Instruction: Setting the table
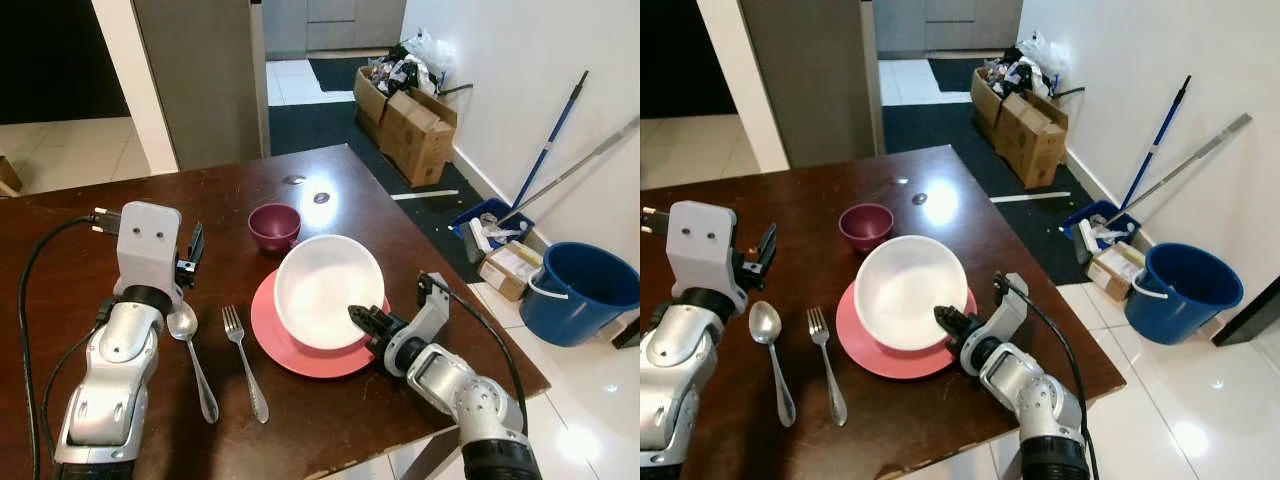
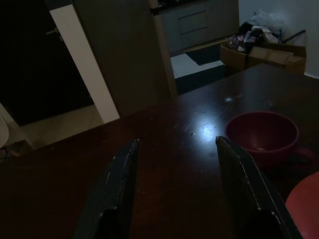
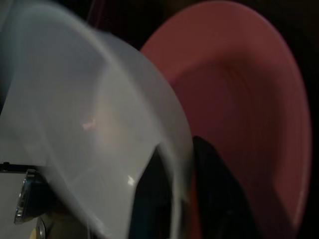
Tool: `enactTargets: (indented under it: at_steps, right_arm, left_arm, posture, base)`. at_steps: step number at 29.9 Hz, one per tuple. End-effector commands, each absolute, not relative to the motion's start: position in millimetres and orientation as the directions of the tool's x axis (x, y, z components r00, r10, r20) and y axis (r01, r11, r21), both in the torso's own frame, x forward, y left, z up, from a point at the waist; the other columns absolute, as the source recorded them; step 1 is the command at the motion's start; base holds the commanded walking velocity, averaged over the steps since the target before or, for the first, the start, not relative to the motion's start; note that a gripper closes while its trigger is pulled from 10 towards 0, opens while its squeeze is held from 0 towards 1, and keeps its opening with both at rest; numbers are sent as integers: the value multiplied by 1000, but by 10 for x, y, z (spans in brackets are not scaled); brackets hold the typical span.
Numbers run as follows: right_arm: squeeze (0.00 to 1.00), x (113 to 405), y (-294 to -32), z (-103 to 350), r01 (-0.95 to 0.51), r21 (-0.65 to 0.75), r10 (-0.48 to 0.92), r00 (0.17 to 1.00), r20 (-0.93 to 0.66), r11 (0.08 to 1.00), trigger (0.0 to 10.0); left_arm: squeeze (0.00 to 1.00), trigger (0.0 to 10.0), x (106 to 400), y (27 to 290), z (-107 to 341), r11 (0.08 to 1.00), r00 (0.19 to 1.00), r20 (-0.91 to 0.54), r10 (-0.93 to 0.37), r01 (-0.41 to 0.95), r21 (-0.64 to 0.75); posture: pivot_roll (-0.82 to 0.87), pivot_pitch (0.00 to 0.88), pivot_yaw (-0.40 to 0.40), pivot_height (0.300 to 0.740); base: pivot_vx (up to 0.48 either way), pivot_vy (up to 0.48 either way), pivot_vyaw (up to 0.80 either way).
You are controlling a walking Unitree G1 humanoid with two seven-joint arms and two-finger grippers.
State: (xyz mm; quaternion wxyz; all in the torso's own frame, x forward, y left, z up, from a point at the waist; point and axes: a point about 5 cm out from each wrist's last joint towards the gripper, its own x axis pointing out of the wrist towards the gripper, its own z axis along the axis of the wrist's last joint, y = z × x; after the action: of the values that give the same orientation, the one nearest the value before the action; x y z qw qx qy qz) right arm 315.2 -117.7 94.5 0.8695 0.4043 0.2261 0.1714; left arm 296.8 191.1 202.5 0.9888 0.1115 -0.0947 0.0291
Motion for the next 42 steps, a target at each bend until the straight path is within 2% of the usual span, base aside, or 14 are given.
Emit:
enactTargets:
  at_steps: [1, 13, 14, 19, 21, 24, 25, 26, 28, 30, 35, 38, 39, 42]
  right_arm:
    - [1000, 3121, -1171, 863, -86, 786, 484, 827, -286, 612, 10000]
    - [1000, 3182, -1252, 1051, -157, 768, 468, 860, -203, 621, 10000]
    - [0, 3176, -1287, 1113, -180, 750, 459, 870, -180, 636, 10000]
    - [0, 3088, -1381, 1272, -233, 688, 427, 896, -124, 687, 10000]
    - [0, 3009, -1429, 1367, -267, 577, 394, 913, -106, 772, 10000]
    - [0, 2956, -1437, 1464, -308, 493, 388, 919, -67, 814, 10000]
    - [0, 2929, -1441, 1588, -344, 396, 380, 925, -13, 851, 10000]
    - [0, 2929, -1441, 1588, -344, 396, 380, 925, -13, 851, 10000]
    - [0, 2904, -1414, 1775, -386, 285, 380, 922, 80, 877, 10000]
    - [0, 2884, -1389, 1844, -401, 266, 384, 916, 114, 877, 10000]
    - [0, 2747, -1169, 1960, -436, 314, 382, 898, 219, 844, 10000]
    - [0, 2659, -1030, 1917, -417, 179, 373, 898, 234, 891, 10000]
    - [0, 2659, -1030, 1917, -417, 179, 373, 898, 234, 891, 10000]
    - [0, 2715, -1003, 1912, -409, 57, 385, 890, 244, 911, 10000]
  left_arm:
    - [0, 10000, 2972, 1913, 2020, 974, 982, 183, 37, -77, 214]
    - [0, 10000, 2980, 1880, 2012, 976, 982, 187, 37, -76, 204]
    - [0, 10000, 2981, 1874, 2012, 976, 981, 188, 36, -75, 203]
    - [0, 10000, 2977, 1876, 2010, 977, 981, 189, 39, -77, 201]
    - [0, 10000, 2980, 1870, 1998, 977, 982, 186, 36, -73, 200]
    - [0, 10000, 2989, 1856, 1989, 978, 983, 182, 29, -65, 198]
    - [0, 10000, 3007, 1834, 1984, 979, 983, 181, 20, -56, 196]
    - [0, 10000, 3007, 1834, 1984, 979, 983, 181, 20, -56, 196]
    - [0, 10000, 3026, 1789, 1974, 980, 984, 178, 2, -37, 193]
    - [0, 10000, 3030, 1769, 1962, 981, 985, 174, -7, -27, 192]
    - [0, 10000, 2981, 1685, 1831, 982, 990, 133, -40, 15, 188]
    - [0, 10000, 2898, 1706, 1712, 989, 996, 88, -21, 8, 149]
    - [0, 10000, 2898, 1706, 1712, 989, 996, 88, -21, 8, 149]
    - [0, 10000, 2852, 1711, 1573, 993, 999, 38, -6, 2, 115]
  posture:
    - [66, 39, 84, 740]
    - [55, 32, 74, 740]
    - [53, 31, 73, 740]
    - [47, 33, 74, 740]
    - [32, 33, 80, 740]
    - [21, 33, 84, 740]
    - [9, 29, 90, 740]
    - [9, 29, 90, 740]
    - [-5, 21, 98, 740]
    - [-6, 19, 99, 740]
    - [-15, 4, 97, 740]
    - [-3, 0, 93, 740]
    - [-3, 0, 93, 740]
    - [-6, 0, 89, 740]
  base:
    - [0, 0, 0]
    - [0, 0, 0]
    - [0, 0, 0]
    - [0, 0, 0]
    - [0, 0, 0]
    - [0, 0, 0]
    - [0, 0, 0]
    - [0, 0, 0]
    - [0, 0, 0]
    - [0, 0, 0]
    - [0, 0, 0]
    - [0, 0, 0]
    - [0, 0, 0]
    - [0, 0, 0]
